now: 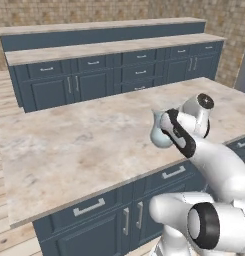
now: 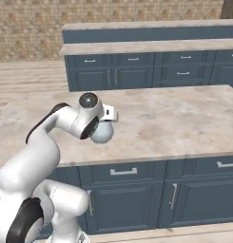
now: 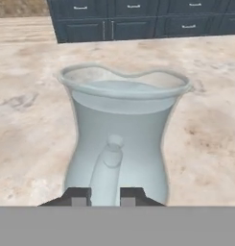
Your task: Move the banana and mayonnaise from the second highest shelf to the top shelf to make space. Then, place the pitcher from the counter on the cleared second highest shelf.
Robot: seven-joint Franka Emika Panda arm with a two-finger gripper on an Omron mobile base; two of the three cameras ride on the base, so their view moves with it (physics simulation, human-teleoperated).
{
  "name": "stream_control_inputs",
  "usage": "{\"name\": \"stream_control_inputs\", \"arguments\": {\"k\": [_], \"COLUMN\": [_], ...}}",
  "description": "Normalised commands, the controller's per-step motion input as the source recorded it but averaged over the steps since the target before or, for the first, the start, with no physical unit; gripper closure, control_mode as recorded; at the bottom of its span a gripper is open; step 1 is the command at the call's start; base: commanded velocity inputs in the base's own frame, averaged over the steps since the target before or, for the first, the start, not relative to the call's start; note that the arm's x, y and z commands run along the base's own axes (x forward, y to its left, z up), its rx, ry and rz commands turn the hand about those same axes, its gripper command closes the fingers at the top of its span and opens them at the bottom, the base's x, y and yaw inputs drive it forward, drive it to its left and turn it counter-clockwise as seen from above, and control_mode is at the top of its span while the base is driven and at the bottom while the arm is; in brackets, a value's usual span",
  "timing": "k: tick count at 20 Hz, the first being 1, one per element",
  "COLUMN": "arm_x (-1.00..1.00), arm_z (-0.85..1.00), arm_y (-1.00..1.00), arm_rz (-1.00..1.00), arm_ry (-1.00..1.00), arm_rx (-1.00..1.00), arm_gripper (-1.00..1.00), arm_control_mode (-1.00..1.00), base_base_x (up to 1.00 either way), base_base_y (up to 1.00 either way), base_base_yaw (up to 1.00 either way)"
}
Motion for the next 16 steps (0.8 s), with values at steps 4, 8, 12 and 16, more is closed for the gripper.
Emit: {"name": "stream_control_inputs", "arguments": {"k": [4,8,12,16], "arm_x": [-1.00,-1.00,-1.00,-0.99], "arm_z": [1.00,1.00,1.00,1.00], "arm_y": [0.00,0.00,0.00,0.00], "arm_rz": [-0.17,-0.14,-0.04,0.00], "arm_ry": [0.01,0.00,-0.08,-0.13], "arm_rx": [-0.13,-0.09,-0.03,0.00], "arm_gripper": [1.00,1.00,1.00,1.00], "arm_control_mode": [-1.00,-1.00,-1.00,-1.00], "base_base_x": [0.00,0.00,0.00,0.00], "base_base_y": [0.00,0.00,0.00,0.00], "base_base_yaw": [0.00,0.00,0.00,0.00]}}
